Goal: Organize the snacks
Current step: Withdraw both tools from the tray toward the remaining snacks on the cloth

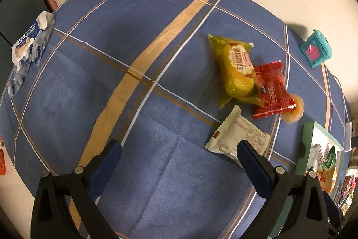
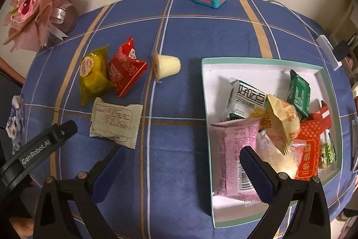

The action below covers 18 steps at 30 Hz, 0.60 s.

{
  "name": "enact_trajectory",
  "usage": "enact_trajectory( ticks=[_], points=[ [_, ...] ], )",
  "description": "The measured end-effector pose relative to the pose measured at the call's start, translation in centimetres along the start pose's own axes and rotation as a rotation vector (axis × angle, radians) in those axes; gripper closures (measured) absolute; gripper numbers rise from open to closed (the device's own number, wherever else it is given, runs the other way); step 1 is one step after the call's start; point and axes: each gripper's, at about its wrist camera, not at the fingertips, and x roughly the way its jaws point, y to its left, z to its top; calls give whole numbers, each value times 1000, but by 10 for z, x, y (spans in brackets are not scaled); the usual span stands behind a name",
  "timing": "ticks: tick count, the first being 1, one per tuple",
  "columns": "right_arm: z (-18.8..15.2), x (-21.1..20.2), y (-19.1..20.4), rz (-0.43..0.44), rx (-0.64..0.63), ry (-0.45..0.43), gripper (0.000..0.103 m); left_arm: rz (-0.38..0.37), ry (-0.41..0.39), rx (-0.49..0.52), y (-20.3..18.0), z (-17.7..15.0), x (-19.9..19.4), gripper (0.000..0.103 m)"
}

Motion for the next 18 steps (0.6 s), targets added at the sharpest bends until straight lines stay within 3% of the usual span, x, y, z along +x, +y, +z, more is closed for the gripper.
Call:
enact_trajectory(
  ticks=[18],
  points=[
    [20,24,21,8,-22,-7,0,-12,8,4,-8,11,12,1]
  ],
)
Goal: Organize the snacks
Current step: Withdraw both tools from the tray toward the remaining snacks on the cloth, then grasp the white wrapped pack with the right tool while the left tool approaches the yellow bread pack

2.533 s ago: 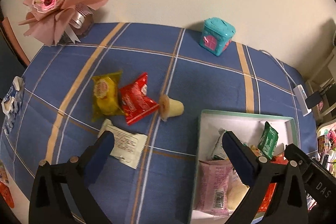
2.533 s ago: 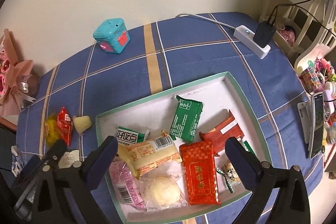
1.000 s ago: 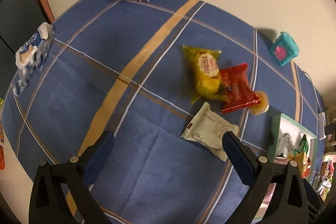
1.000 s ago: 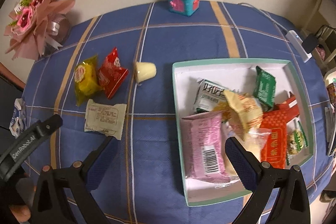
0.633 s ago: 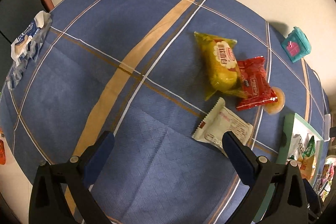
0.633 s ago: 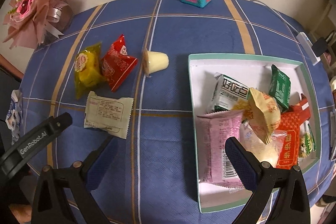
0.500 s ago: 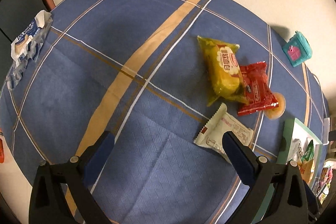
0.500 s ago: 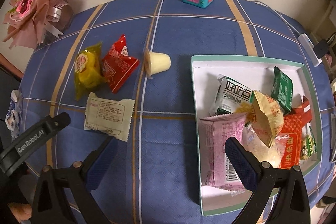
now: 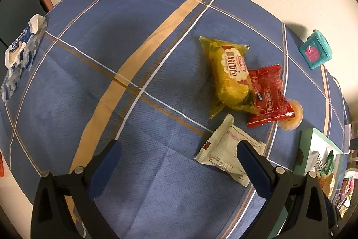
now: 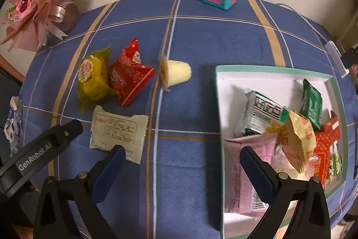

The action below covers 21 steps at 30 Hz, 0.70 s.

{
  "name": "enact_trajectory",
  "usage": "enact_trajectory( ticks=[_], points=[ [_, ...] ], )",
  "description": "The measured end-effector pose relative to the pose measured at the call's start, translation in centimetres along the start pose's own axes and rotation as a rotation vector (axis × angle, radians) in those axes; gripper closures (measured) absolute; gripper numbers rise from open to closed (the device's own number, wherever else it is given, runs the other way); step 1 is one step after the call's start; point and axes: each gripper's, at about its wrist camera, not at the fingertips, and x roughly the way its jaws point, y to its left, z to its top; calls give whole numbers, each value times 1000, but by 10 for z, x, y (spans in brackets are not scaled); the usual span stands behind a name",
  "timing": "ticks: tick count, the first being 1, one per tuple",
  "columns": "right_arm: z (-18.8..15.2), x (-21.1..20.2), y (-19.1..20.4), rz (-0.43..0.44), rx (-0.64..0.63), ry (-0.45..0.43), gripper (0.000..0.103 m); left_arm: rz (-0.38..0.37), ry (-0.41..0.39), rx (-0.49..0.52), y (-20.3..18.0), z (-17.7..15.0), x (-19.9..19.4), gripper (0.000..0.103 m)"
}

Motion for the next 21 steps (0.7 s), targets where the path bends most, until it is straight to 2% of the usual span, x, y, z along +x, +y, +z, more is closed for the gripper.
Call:
enact_trajectory(
  ticks=[8,11,21],
  points=[
    [6,11,28,19,-39,-20,0,53,-16,-62,21,8,6,1],
    [7,19,40,35,-51,-17,0,110,-47,-96,32,13,5,1],
    [6,40,79,85,-85,-20,0,148,-84,-233,66,24,10,1]
  ],
)
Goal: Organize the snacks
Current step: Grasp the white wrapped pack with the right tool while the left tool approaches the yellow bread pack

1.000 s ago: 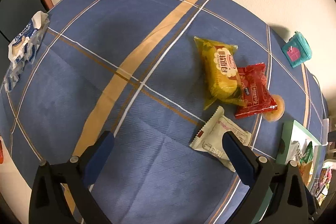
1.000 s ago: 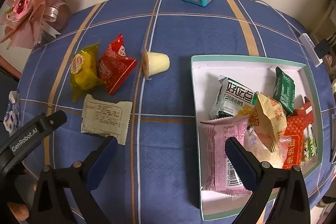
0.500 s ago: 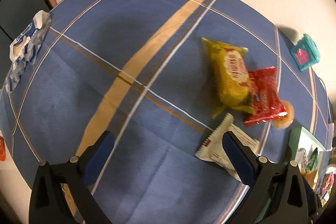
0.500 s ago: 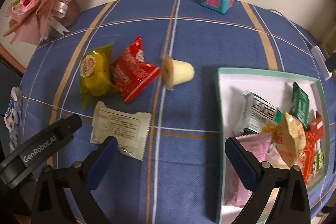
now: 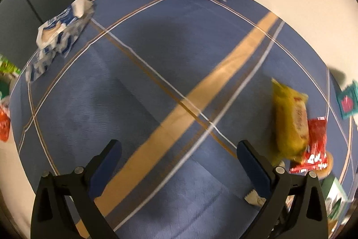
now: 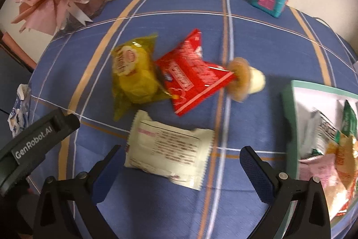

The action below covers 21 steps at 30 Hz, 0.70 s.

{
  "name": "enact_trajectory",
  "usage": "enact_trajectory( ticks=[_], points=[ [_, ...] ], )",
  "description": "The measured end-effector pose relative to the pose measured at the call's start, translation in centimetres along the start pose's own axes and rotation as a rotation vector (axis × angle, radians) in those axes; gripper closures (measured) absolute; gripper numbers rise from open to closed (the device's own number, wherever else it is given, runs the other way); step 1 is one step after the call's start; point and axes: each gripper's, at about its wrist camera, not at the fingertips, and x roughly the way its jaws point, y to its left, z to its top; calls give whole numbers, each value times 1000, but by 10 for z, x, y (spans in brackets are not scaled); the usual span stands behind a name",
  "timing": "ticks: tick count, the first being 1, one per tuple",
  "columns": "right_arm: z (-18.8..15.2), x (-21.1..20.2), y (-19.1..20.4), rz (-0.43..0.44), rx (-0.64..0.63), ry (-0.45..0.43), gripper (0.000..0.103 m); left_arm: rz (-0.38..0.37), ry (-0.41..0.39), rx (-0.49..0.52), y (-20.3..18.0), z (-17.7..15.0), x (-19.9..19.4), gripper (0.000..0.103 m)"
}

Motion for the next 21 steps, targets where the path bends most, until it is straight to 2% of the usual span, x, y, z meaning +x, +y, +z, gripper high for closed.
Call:
enact_trajectory(
  ticks=[10,18,21],
  points=[
    [-4,33,21,-29,-38,31,0,-6,12,-28,6,3,9,1],
    [-6,37,21,-77,-33,15,0,-19,12,-16,0,4,9,1],
    [-7,32,10,-66,-11,8,0,-22,6,-11,-2,4,6,1]
  ],
)
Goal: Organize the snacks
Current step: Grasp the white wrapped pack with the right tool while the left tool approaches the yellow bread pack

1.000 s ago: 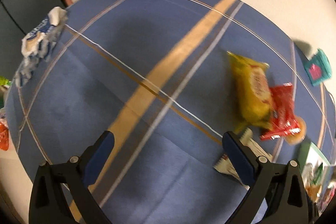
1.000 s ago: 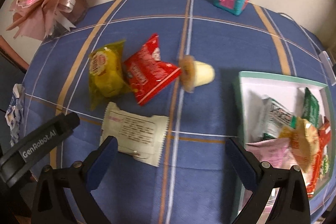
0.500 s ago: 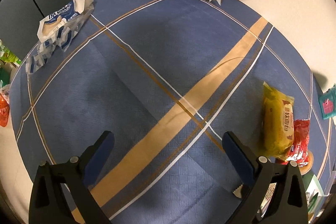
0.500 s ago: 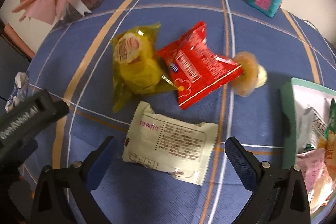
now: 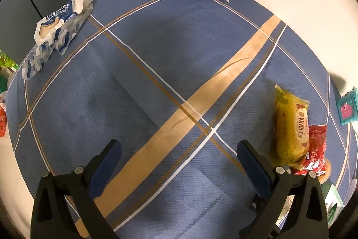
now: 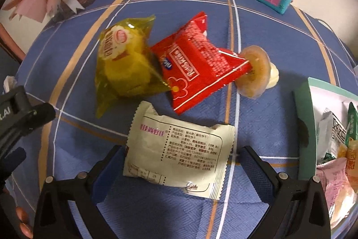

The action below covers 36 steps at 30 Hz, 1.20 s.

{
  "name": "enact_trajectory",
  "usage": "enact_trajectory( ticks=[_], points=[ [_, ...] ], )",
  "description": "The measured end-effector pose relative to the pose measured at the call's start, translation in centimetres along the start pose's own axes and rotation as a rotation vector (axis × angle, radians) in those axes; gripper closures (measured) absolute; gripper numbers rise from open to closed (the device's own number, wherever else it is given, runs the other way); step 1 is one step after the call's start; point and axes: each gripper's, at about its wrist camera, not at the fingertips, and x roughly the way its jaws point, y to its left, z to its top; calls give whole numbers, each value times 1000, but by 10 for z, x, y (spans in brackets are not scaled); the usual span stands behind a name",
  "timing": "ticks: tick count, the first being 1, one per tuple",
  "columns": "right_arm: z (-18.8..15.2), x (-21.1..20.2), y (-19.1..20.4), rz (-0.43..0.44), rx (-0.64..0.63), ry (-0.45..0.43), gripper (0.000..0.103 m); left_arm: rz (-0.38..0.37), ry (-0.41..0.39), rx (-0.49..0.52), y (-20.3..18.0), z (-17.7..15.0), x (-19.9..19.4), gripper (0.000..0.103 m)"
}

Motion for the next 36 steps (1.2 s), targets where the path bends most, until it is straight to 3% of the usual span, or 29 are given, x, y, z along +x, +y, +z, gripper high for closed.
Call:
enact_trajectory(
  ticks=[6,12,31,36],
  points=[
    [-1,-1,-5,-2,19,-4,6,-11,0,13,-4,0,-2,1],
    [2,-4,-25,54,43,-1,6,-42,36,40,-15,-5,4,1],
    [6,-20,-56,19,60,-2,35,-37,5,131,-38,-9,-6,1],
    [9,-24,-68,46,73,4,36,-40,-2,141,-44,-10,-10,1]
  ],
)
